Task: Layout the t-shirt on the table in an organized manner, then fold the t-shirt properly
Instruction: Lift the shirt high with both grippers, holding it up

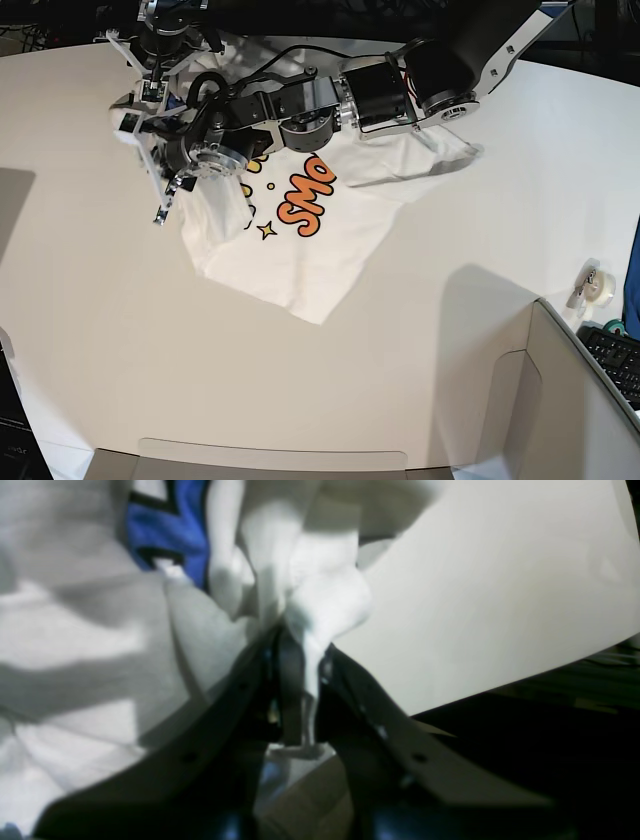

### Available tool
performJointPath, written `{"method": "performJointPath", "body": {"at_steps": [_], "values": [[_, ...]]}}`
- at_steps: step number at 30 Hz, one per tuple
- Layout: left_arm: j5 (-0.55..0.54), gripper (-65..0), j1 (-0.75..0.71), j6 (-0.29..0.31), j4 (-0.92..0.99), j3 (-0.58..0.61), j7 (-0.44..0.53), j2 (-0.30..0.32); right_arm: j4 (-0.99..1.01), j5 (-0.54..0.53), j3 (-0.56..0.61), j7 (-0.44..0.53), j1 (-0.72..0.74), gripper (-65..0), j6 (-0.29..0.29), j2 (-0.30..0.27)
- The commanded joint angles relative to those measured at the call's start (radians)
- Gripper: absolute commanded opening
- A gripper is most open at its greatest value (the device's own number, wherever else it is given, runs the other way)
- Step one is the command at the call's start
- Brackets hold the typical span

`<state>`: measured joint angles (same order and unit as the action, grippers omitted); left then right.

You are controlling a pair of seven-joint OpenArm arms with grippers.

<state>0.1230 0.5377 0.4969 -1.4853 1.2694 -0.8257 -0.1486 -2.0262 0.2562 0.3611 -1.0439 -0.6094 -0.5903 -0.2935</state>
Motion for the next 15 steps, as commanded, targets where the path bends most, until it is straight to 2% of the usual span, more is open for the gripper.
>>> {"method": "performJointPath", "body": {"at_steps": [1, 9, 15], "values": [[0.010, -64.5, 0.022, -0.011, -0.030, -0.041, 0.004, -0.008, -0.011, -0.004, -0.003, 0.000, 0.001, -65.0, 0.003, -0.003], [0.010, -64.5, 0.020, -0.011, -0.117, -0.216, -0.036, -0.008, -0.014, -0.004, -0.010, 0.000, 0.046, -65.0, 0.002, -0.002], [0.010, -64.5, 0.019, -0.011, -0.147, -0.319, -0.036, -0.008, -0.020, -0.004, -0.103, 0.000, 0.098, -65.0, 0.002, 0.004]]}}
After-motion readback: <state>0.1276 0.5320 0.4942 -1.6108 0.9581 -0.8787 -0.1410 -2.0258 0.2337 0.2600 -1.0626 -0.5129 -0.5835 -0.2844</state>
